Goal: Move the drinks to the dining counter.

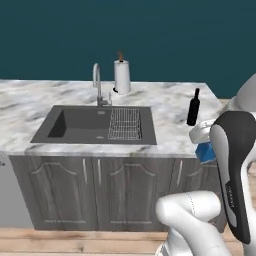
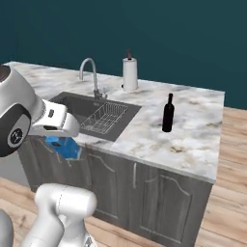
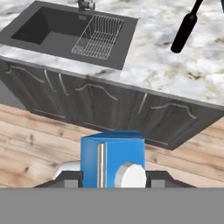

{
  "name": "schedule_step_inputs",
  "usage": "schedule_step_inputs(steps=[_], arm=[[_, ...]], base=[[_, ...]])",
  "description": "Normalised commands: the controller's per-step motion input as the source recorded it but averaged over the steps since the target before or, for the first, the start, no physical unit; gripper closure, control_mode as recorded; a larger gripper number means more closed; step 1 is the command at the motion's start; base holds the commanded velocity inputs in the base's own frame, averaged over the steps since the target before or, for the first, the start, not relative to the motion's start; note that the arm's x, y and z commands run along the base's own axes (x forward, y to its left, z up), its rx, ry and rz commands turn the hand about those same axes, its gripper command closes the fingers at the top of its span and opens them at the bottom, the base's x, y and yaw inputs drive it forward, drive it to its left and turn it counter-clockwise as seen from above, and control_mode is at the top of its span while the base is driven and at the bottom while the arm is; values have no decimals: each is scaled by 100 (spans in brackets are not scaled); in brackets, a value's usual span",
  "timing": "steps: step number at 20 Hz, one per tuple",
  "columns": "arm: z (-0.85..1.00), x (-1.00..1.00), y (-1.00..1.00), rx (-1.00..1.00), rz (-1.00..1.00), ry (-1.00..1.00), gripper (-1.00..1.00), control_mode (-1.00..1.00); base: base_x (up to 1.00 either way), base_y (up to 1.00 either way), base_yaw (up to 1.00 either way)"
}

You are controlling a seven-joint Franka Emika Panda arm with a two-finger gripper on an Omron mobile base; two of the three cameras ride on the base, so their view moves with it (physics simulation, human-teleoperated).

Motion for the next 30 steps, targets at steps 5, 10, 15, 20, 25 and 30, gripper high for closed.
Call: schedule_step_inputs(steps=[5, 10, 15, 20, 25, 30], arm=[[0, 0, 0, 0, 0, 0, 100, 100], [0, 0, 0, 0, 0, 0, 100, 100], [0, 0, 0, 0, 0, 0, 100, 100], [0, 0, 0, 0, 0, 0, 100, 100], [0, 0, 0, 0, 0, 0, 100, 100], [0, 0, 0, 0, 0, 0, 100, 100]], base=[[21, -25, -35], [38, -22, -31], [56, -12, -24], [62, 0, -19], [52, 0, -16], [33, 0, -13]])
